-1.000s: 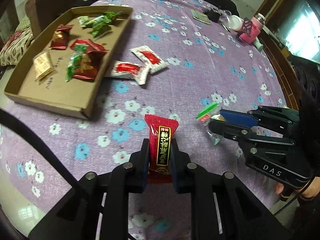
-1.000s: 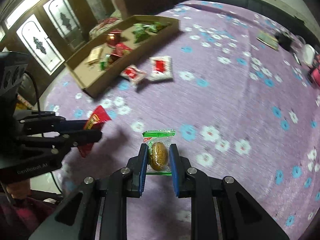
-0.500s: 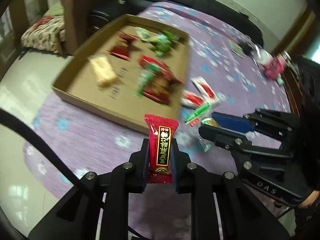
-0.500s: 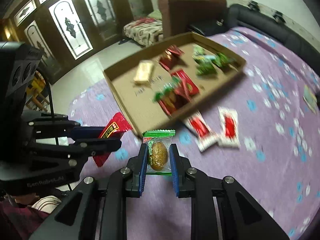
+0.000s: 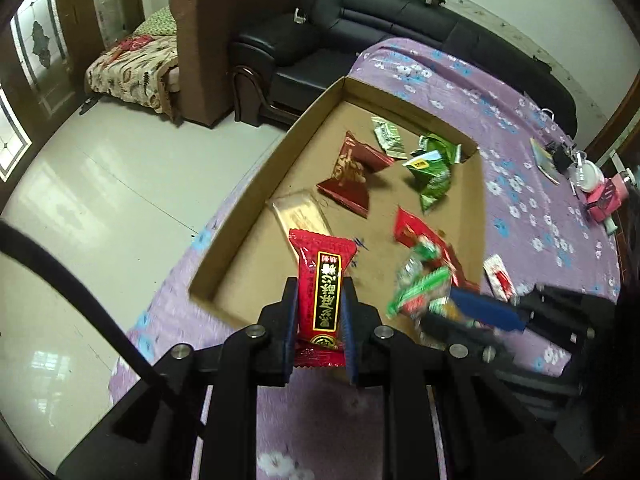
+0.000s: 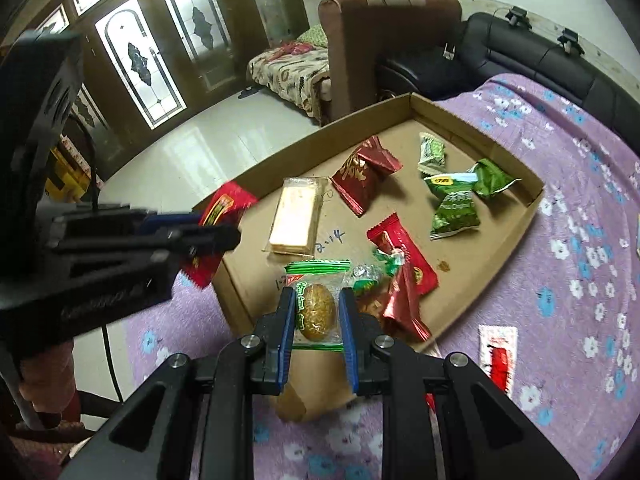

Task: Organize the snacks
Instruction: 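Carry both held snacks over the cardboard tray and open both grippers, then grasp the white packet with red print using the right gripper, then grasp the second white-and-red packet with the left gripper while the right holds its packet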

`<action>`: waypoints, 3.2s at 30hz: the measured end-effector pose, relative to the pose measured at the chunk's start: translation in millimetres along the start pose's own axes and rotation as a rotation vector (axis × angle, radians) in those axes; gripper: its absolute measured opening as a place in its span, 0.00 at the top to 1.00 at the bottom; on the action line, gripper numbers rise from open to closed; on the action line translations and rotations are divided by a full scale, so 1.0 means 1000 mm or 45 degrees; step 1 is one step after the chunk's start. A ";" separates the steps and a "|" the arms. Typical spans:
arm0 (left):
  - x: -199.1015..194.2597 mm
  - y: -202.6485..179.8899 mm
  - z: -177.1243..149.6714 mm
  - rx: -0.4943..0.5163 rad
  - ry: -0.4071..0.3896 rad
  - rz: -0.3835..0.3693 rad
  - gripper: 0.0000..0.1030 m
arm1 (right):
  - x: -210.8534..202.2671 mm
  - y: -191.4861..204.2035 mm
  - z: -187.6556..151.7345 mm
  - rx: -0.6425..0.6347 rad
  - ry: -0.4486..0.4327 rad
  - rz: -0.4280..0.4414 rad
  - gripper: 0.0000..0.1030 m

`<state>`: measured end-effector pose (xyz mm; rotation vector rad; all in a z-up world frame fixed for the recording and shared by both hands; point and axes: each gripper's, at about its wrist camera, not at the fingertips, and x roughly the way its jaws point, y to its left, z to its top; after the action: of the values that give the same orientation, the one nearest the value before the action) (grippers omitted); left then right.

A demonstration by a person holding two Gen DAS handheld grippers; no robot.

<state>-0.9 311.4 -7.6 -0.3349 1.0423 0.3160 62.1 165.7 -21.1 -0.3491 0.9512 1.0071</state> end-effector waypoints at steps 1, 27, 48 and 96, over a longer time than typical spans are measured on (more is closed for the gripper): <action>0.005 0.002 0.004 -0.016 0.015 0.004 0.79 | 0.003 0.000 0.000 0.003 0.004 -0.001 0.81; 0.026 -0.003 0.021 -0.036 0.070 0.049 0.40 | 0.020 -0.001 0.005 0.031 0.055 0.007 0.53; -0.002 -0.074 -0.078 0.139 0.082 -0.009 0.36 | -0.063 -0.085 -0.092 0.264 -0.051 -0.098 0.29; 0.086 -0.169 -0.001 -0.785 0.405 0.396 0.34 | -0.073 -0.194 -0.134 0.220 0.143 -0.270 0.67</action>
<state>107.2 166.1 -63.3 -0.7976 1.2980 0.8926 142.6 -62.8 -69.7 -0.3564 1.0711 0.7125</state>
